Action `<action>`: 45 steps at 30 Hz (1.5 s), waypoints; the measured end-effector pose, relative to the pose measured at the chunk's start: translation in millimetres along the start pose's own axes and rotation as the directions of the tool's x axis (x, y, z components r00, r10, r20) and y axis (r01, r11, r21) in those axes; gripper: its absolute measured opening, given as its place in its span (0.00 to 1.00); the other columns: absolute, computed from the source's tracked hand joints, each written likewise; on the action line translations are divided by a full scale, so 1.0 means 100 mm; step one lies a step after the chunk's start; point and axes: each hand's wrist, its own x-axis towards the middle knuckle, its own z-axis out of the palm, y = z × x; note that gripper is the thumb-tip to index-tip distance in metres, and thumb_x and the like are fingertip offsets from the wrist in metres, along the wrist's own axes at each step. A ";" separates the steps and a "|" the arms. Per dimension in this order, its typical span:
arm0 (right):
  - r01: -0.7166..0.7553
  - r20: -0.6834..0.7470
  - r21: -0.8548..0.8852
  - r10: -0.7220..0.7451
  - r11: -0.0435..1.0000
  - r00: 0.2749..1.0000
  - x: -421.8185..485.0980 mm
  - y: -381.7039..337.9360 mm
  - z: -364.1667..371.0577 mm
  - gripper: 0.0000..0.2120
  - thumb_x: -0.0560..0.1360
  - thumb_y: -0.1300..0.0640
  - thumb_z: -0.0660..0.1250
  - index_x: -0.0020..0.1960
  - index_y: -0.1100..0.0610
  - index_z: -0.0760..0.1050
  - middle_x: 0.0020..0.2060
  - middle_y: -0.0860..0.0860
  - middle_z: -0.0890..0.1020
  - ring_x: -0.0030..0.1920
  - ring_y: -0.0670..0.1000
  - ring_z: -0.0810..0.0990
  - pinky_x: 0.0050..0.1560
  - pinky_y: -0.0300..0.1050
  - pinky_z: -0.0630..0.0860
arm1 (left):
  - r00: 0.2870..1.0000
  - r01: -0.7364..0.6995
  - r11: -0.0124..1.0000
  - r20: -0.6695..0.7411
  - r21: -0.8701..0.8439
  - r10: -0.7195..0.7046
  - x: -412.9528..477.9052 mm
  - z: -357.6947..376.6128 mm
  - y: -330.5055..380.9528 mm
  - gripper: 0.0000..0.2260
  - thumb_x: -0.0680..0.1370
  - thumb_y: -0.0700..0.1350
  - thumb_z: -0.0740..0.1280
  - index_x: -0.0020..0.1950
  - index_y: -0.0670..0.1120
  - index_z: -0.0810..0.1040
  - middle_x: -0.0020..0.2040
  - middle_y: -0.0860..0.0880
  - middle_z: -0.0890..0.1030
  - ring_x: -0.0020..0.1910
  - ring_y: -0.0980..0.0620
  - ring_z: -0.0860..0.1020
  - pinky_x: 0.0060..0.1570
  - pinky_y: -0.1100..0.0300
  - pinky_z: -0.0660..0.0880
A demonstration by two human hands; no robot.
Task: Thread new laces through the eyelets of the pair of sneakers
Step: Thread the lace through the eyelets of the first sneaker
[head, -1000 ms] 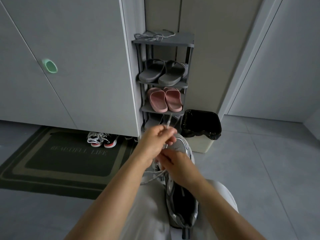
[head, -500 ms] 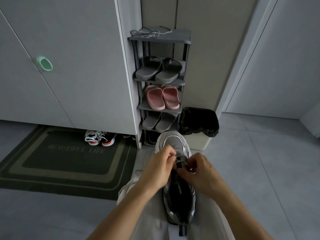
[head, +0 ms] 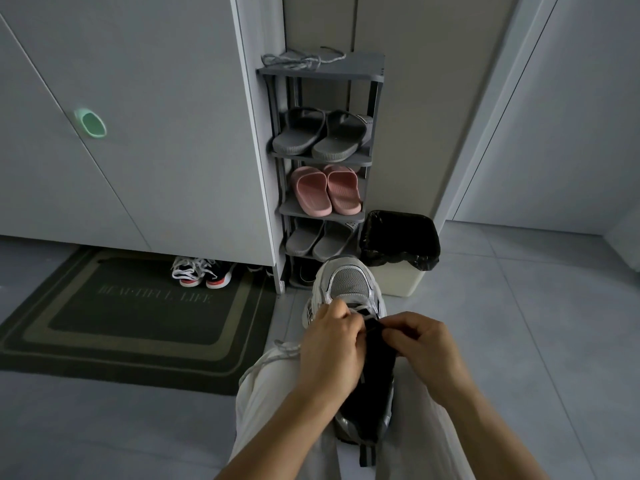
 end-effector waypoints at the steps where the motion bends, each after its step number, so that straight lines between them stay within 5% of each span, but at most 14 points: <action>1: -0.005 0.003 0.022 0.005 1.000 1.000 0.01 0.00 0.00 0.17 0.69 0.73 0.65 0.35 0.52 0.80 0.27 0.47 0.83 0.30 0.43 0.80 0.35 0.34 0.77 | 1.000 -0.005 1.000 0.001 0.010 0.005 0.00 0.01 0.00 0.07 0.64 0.38 0.74 0.34 0.45 0.77 0.36 0.49 0.75 0.35 0.49 0.77 0.30 0.61 0.75; 10: 0.007 -0.016 0.020 -0.007 1.000 1.000 0.00 0.00 0.03 0.15 0.69 0.72 0.66 0.35 0.53 0.80 0.26 0.48 0.82 0.28 0.44 0.79 0.33 0.34 0.76 | 0.998 -0.047 0.999 0.041 0.024 0.046 0.03 -0.01 0.01 0.08 0.62 0.37 0.74 0.31 0.44 0.75 0.35 0.49 0.77 0.34 0.50 0.77 0.27 0.63 0.73; 15: 0.068 -0.037 -0.126 -0.073 0.990 0.997 -0.02 -0.01 0.04 0.15 0.68 0.68 0.68 0.34 0.48 0.80 0.31 0.52 0.83 0.34 0.51 0.80 0.42 0.50 0.78 | 0.997 -0.039 0.998 0.064 -0.040 0.042 0.03 -0.01 -0.03 0.05 0.70 0.41 0.64 0.36 0.41 0.77 0.43 0.46 0.80 0.43 0.47 0.79 0.38 0.54 0.77; 19: 0.088 -0.039 -0.150 -0.095 0.985 0.995 -0.02 0.00 0.06 0.08 0.70 0.65 0.68 0.37 0.53 0.81 0.32 0.52 0.83 0.35 0.51 0.81 0.41 0.47 0.78 | 0.997 -0.058 0.998 0.053 0.015 0.057 0.06 -0.01 -0.01 0.02 0.67 0.39 0.65 0.34 0.42 0.76 0.39 0.47 0.79 0.39 0.46 0.78 0.35 0.54 0.77; 23: 0.039 -0.017 0.065 -0.038 0.997 0.999 0.03 0.01 0.04 0.06 0.74 0.66 0.65 0.39 0.63 0.79 0.29 0.52 0.82 0.30 0.46 0.80 0.33 0.35 0.77 | 0.996 -0.091 0.994 -0.004 0.062 0.092 0.09 0.01 0.04 0.09 0.61 0.36 0.73 0.31 0.45 0.74 0.34 0.50 0.76 0.35 0.49 0.78 0.32 0.62 0.74; 27: -0.046 0.067 0.260 0.030 0.965 0.997 0.05 0.08 0.05 0.05 0.74 0.68 0.64 0.40 0.65 0.76 0.29 0.53 0.79 0.30 0.47 0.78 0.33 0.36 0.76 | 0.992 -0.114 0.990 -0.047 0.086 0.118 0.09 0.06 0.04 0.10 0.60 0.40 0.77 0.34 0.48 0.76 0.36 0.52 0.75 0.35 0.52 0.77 0.36 0.61 0.75; 30: -0.032 -0.026 0.371 0.045 0.928 0.999 0.10 0.09 0.03 0.07 0.76 0.68 0.60 0.40 0.65 0.74 0.29 0.53 0.79 0.29 0.46 0.78 0.30 0.36 0.76 | 0.995 -0.083 0.985 -0.044 0.153 0.091 0.03 0.05 0.02 0.18 0.56 0.42 0.78 0.40 0.50 0.76 0.40 0.52 0.75 0.39 0.52 0.76 0.39 0.59 0.75; 35: -0.055 -0.159 0.721 0.242 0.691 0.957 0.31 0.09 -0.38 0.12 0.78 0.67 0.53 0.38 0.63 0.69 0.28 0.53 0.83 0.26 0.46 0.81 0.24 0.34 0.75 | 0.993 0.000 0.997 -0.119 0.080 0.010 -0.11 0.06 -0.13 0.25 0.57 0.38 0.73 0.49 0.48 0.67 0.50 0.48 0.74 0.50 0.50 0.73 0.50 0.58 0.70; 39: 0.089 -0.319 0.881 0.447 0.464 0.836 0.55 0.23 -0.82 0.13 0.79 0.68 0.49 0.38 0.64 0.66 0.37 0.59 0.76 0.28 0.47 0.80 0.24 0.33 0.74 | 0.992 0.115 0.981 -0.037 -0.155 -0.123 -0.16 -0.01 -0.19 0.26 0.64 0.47 0.66 0.57 0.54 0.58 0.55 0.54 0.66 0.56 0.56 0.66 0.59 0.61 0.59; 42: 0.009 -0.301 0.859 0.491 0.512 0.818 0.61 0.39 -0.85 0.10 0.79 0.68 0.53 0.40 0.65 0.67 0.34 0.60 0.78 0.28 0.48 0.81 0.25 0.35 0.76 | 0.991 0.126 0.963 -0.019 -0.240 -0.135 -0.18 -0.04 -0.24 0.31 0.62 0.60 0.63 0.62 0.58 0.55 0.61 0.57 0.61 0.61 0.61 0.58 0.64 0.61 0.54; 44: -0.163 -0.212 0.706 0.425 0.690 0.880 0.55 0.43 -0.68 0.04 0.78 0.66 0.56 0.46 0.66 0.68 0.32 0.60 0.80 0.27 0.50 0.81 0.29 0.38 0.79 | 0.984 0.180 0.914 0.063 -0.365 -0.168 -0.20 -0.07 -0.27 0.39 0.58 0.69 0.66 0.64 0.63 0.52 0.65 0.58 0.56 0.67 0.60 0.55 0.67 0.60 0.54; 45: -0.214 -0.204 0.560 0.384 0.800 0.901 0.52 0.46 -0.57 0.04 0.77 0.66 0.59 0.51 0.66 0.69 0.39 0.61 0.79 0.30 0.52 0.82 0.35 0.42 0.80 | 0.973 0.229 0.877 0.109 -0.422 -0.201 -0.21 -0.09 -0.29 0.44 0.55 0.73 0.66 0.64 0.64 0.49 0.67 0.59 0.54 0.68 0.61 0.54 0.67 0.60 0.55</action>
